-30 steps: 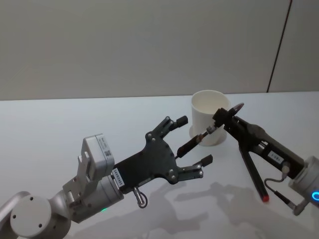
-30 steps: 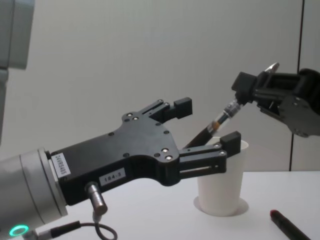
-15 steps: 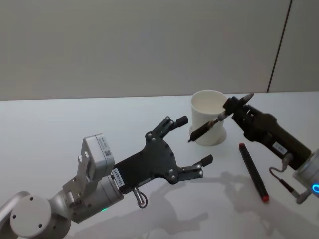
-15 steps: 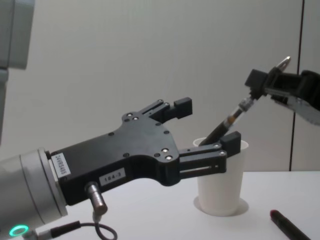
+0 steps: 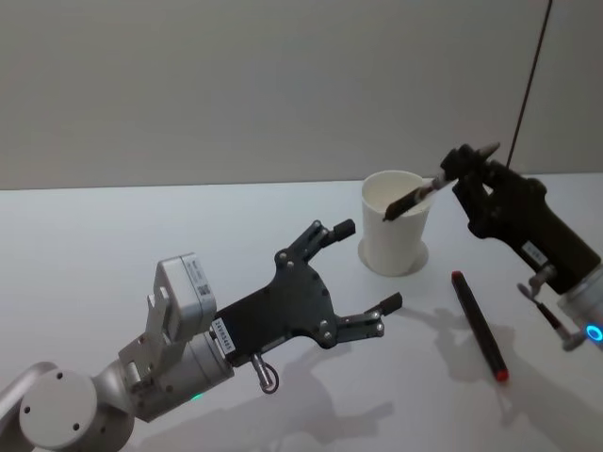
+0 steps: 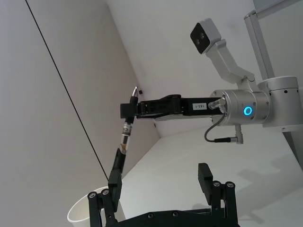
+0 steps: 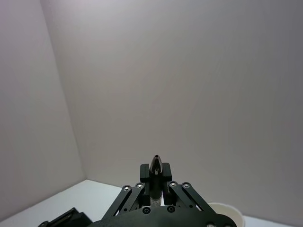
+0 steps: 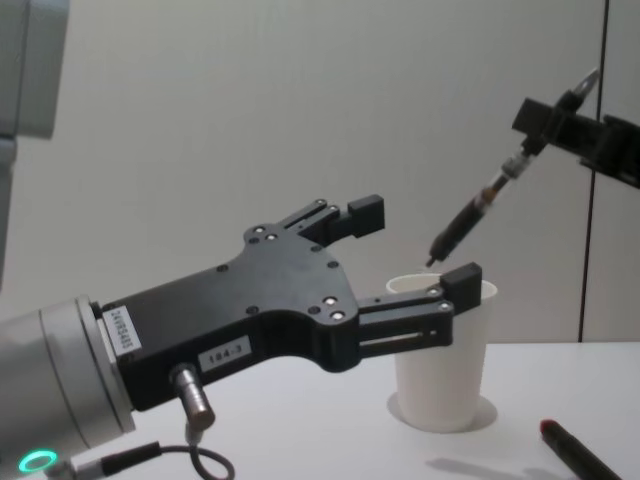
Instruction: Place the pen into the pen holder.
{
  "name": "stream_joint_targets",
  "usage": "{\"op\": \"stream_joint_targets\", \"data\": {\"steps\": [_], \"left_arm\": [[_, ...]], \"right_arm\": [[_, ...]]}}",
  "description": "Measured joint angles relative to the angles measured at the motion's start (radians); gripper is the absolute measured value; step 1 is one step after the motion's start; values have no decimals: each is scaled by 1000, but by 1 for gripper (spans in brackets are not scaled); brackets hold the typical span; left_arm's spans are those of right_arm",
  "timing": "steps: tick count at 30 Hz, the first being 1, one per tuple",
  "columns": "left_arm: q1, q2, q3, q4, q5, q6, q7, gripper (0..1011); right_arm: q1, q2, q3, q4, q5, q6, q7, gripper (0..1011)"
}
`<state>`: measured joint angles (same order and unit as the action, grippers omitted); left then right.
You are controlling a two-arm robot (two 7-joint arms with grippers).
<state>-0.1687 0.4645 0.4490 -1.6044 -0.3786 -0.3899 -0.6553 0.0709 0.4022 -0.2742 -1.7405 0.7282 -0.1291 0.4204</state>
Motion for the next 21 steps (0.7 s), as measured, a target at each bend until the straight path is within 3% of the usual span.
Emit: {"op": "stream_joint_targets", "data": {"steps": [7,18,19,21], "left_arm": [[0,0,0,0,0,0,0,1001],[0,0,0,0,0,0,0,1001],[0,0,0,0,0,0,0,1001],[0,0,0,0,0,0,0,1001]], "right_arm": [[23,-17,-5,13,-114,-62,-40,130],[69,-57,-17,49,-365,-126,-129,130],[69,-57,-17,49,-365,-126,-129,130],[78,-64,-21,58,-412,-135,-143,130]]}}
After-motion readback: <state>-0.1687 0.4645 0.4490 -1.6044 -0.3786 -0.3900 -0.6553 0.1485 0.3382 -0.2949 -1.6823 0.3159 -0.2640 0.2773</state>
